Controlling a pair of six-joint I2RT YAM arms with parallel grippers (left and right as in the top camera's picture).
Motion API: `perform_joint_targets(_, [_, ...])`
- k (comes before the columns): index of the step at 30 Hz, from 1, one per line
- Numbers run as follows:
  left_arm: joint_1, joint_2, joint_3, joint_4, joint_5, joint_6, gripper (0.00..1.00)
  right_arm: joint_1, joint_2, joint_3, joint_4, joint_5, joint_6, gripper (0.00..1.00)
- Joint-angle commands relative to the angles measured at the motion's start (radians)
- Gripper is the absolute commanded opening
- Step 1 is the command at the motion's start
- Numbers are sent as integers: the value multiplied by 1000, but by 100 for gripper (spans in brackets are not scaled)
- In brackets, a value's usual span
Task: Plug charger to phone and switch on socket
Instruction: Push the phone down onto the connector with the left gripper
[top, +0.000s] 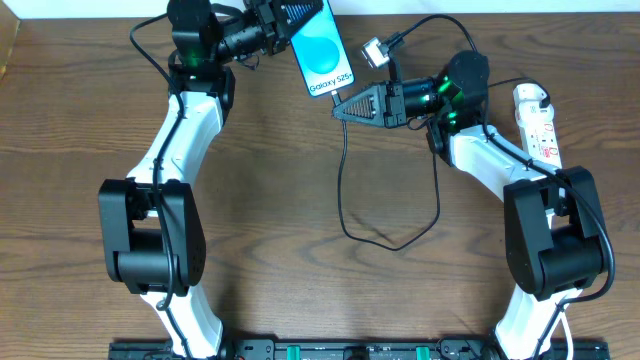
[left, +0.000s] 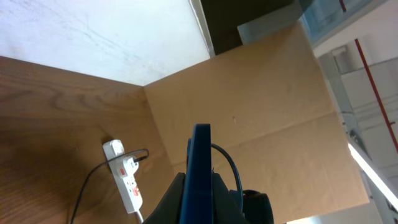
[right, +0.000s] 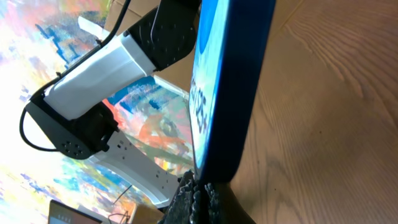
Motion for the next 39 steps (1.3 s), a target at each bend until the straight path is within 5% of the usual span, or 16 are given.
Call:
perform_joint_targets(1, [-28, -27, 18, 1, 130, 32, 8, -3, 3, 10, 7, 116, 0, 1])
perform_joint_targets(30, [-33, -27, 19, 2, 141, 32, 7, 22, 3, 10, 6, 261, 21, 2])
perform_joint_targets(33, [-33, -27, 18, 2, 141, 32, 7, 22, 3, 10, 6, 260, 21, 33])
perform_joint_targets(34, [-33, -27, 18, 2, 141, 32, 7, 22, 3, 10, 6, 257, 21, 73])
perform_joint_targets(35, [-33, -27, 18, 2, 141, 32, 7, 21, 3, 10, 6, 257, 21, 94])
perform_joint_targets(39, [-27, -27, 18, 2, 142, 32, 7, 19, 3, 10, 6, 244, 21, 99])
